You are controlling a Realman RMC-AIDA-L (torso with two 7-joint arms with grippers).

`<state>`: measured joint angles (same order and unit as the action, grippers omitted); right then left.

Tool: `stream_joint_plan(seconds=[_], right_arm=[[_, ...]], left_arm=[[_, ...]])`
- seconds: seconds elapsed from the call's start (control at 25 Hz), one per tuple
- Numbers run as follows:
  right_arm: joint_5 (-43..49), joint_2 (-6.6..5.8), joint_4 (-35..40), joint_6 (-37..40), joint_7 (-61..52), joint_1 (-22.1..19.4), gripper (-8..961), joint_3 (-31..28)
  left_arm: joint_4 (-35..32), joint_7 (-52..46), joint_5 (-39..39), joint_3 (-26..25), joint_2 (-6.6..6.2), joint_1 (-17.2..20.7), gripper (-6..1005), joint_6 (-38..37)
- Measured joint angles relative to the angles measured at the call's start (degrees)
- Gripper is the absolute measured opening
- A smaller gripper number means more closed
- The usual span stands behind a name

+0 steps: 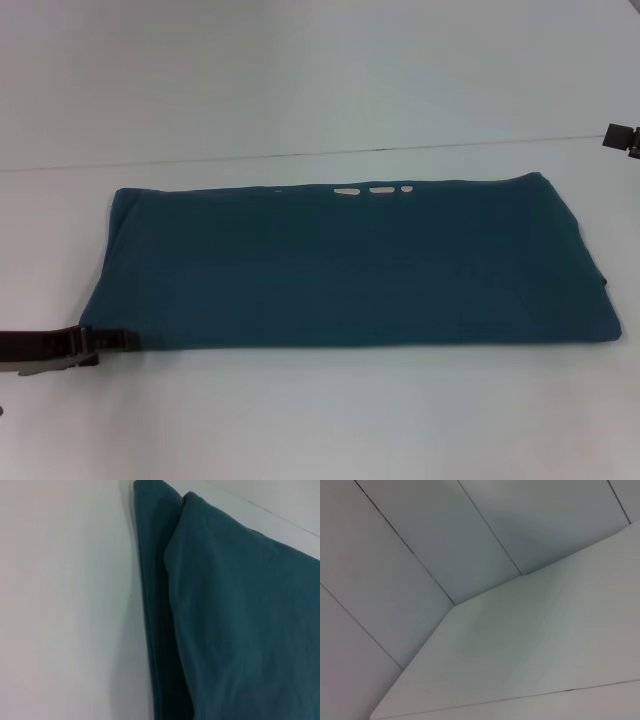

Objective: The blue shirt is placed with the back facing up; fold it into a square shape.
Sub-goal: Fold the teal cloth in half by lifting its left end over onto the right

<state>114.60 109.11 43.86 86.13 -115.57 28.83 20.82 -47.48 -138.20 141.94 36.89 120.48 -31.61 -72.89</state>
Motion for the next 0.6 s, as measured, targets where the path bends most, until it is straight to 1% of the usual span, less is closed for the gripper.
stream_joint_plan(seconds=[0.6], right_arm=[[0.0, -0.06, 0.0, -0.4, 0.0, 0.5, 909, 0.0]], left_arm=[[-0.2, 0.1, 0.2, 0.0, -0.34, -2.5, 748, 1.0]])
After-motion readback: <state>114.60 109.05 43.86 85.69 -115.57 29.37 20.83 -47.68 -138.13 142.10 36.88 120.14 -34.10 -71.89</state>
